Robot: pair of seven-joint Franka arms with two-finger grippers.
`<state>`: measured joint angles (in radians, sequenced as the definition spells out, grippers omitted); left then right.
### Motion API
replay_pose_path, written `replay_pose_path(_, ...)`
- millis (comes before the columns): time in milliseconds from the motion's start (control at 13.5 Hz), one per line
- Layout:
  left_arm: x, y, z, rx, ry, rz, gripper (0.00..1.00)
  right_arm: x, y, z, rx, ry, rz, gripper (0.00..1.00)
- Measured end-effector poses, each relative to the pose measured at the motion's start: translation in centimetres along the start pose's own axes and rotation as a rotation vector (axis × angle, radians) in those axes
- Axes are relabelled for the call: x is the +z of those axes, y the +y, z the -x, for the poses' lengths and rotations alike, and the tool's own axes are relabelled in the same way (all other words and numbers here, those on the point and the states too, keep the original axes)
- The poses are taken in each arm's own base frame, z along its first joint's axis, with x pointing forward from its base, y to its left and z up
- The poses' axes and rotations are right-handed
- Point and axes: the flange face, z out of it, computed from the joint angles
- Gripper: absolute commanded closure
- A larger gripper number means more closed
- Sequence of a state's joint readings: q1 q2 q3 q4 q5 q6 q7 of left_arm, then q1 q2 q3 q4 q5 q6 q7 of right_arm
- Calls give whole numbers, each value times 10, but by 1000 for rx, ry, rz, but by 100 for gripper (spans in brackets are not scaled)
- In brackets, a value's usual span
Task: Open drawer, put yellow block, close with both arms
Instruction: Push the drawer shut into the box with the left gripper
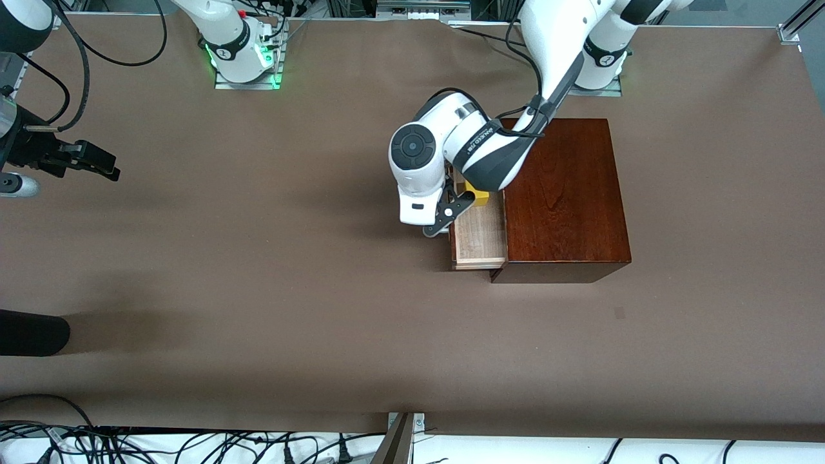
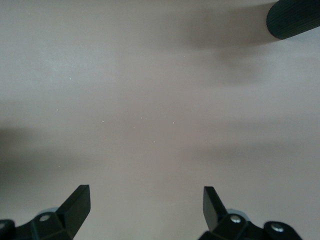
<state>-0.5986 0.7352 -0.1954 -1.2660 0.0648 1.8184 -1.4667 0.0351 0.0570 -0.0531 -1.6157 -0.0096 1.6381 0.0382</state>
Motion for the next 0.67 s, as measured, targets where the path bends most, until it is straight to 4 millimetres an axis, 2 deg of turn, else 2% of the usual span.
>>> replay_pose_path(297, -5, -23, -28, 35, -8, -32, 100, -2, 0, 0, 0, 5, 0, 0)
replay_pose_path(668, -14, -60, -95, 55, -2, -61, 100, -9, 0, -1, 0, 21, -1, 0)
